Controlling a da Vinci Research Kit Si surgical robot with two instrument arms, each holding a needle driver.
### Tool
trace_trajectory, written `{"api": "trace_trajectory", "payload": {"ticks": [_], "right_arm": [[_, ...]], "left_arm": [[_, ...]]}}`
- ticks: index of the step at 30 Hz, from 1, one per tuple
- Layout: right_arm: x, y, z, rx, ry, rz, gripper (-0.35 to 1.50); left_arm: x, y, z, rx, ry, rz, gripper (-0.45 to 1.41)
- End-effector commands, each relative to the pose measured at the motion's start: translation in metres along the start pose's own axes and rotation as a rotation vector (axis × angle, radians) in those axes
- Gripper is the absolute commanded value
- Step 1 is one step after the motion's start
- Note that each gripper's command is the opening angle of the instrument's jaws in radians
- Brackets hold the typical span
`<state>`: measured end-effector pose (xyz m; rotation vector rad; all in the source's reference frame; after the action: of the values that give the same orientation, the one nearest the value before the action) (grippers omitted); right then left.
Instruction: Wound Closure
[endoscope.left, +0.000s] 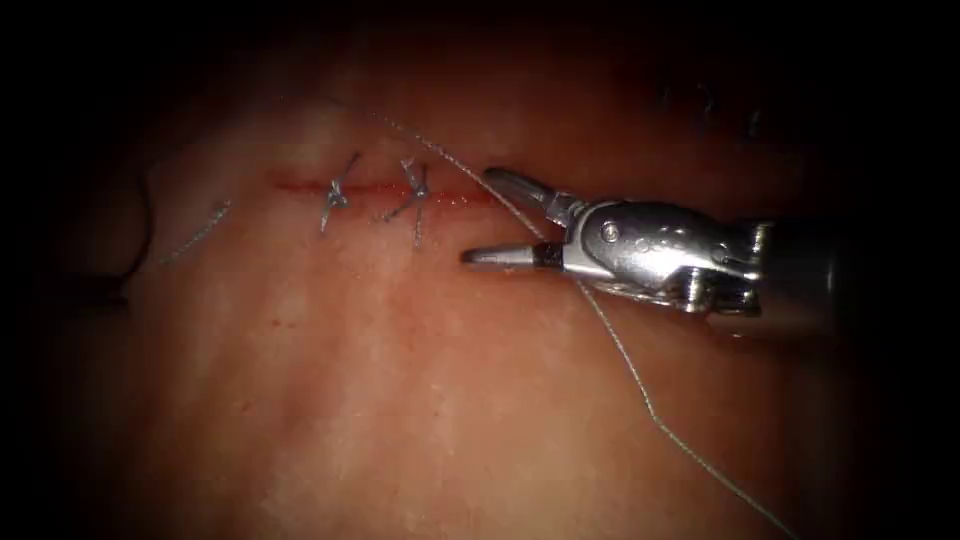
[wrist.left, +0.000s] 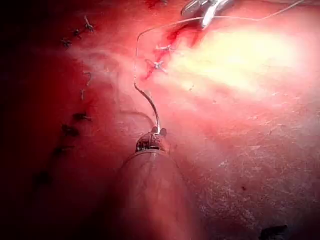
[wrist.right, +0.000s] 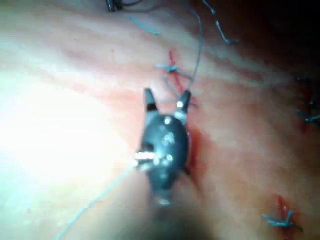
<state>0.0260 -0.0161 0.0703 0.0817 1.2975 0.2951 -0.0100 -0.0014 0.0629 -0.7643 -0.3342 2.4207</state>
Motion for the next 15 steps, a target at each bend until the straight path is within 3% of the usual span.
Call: {"api": "trace_trajectory", "payload": {"ticks": [1, 7, 15], "right_arm": [[-0.0001, 0.0002, 0.0008, 0.0, 0.003, -0.002, 1.48], [0.0006, 0.0008, -0.0005, 0.008, 0.002, 0.066, 1.43], [0.0024, 0.0025, -0.0047, -0.007, -0.011, 0.14, 1.35]], "left_arm": [[0.0001, -0.0002, 0.0008, 0.001, 0.004, 0.007, -0.45], [0.0071, 0.002, 0.0028, -0.012, 0.032, 0.076, -0.45], [0.01, 0.0022, 0.0064, -0.02, 0.056, 0.087, -0.45]]}}
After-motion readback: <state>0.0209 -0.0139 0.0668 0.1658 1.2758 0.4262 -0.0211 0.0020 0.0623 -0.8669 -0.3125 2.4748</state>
